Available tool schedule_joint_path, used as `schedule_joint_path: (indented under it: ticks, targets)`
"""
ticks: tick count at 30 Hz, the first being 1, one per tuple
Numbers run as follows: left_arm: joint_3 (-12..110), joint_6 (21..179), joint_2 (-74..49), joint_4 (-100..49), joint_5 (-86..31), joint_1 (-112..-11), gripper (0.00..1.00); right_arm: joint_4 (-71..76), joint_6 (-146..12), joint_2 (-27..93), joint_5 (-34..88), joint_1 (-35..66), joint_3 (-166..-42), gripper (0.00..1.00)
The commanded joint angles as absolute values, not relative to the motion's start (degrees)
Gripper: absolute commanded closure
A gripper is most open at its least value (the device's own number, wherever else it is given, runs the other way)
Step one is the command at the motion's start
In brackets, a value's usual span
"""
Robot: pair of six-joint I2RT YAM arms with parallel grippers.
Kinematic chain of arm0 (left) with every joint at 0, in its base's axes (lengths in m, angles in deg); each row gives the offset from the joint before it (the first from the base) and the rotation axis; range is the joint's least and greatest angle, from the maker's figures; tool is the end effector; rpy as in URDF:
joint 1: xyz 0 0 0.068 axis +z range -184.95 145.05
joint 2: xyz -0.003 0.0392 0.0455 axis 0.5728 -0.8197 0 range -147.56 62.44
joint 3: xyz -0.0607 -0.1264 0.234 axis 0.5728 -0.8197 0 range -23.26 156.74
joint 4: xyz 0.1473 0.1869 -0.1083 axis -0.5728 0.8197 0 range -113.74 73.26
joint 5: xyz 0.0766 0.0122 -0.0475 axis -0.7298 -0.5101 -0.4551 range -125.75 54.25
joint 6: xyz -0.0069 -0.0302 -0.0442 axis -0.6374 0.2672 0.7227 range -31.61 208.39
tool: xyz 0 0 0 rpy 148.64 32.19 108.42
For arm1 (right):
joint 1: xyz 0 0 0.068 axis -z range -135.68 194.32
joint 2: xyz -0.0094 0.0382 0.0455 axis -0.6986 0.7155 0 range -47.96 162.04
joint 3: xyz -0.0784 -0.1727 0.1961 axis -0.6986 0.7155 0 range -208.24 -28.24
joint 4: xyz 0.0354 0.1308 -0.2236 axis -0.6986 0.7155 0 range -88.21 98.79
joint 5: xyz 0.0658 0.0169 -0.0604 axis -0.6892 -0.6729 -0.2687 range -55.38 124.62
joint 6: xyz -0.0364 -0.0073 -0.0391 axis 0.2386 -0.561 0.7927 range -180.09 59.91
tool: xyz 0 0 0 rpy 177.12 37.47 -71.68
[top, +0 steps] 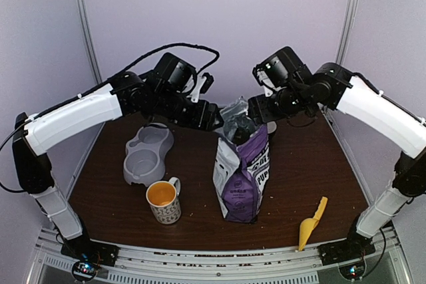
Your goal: Serve the pet food
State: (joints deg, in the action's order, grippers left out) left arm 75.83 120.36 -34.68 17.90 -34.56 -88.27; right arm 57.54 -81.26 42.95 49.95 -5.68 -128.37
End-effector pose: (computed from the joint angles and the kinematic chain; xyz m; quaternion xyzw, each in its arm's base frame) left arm 0.2263 -0.3051 0.3737 0.1720 0.8886 -0.2948 0.3064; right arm 0.2199 0.2475 0.3973 -0.1814 0.9039 0.1128 0.3706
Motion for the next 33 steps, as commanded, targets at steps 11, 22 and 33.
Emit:
schedule_joint_path:
  ticks: [11, 22, 33]
  targets:
    - [51.43, 114.04, -6.73, -3.34, -47.3, -90.52, 0.18, 52.2, -88.73, 14.41, 43.28, -3.25, -106.33, 0.1]
    - [37.08, 118.18, 3.0, -7.09, -51.47, -93.13, 0.18, 51.9, -123.28, -10.05, 46.38, -2.18, -69.75, 0.19]
    - [34.22, 120.48, 4.13, -6.96, -51.31, -93.48, 0.18, 57.16, -139.32, -19.47, 44.28, -2.14, -58.37, 0.14]
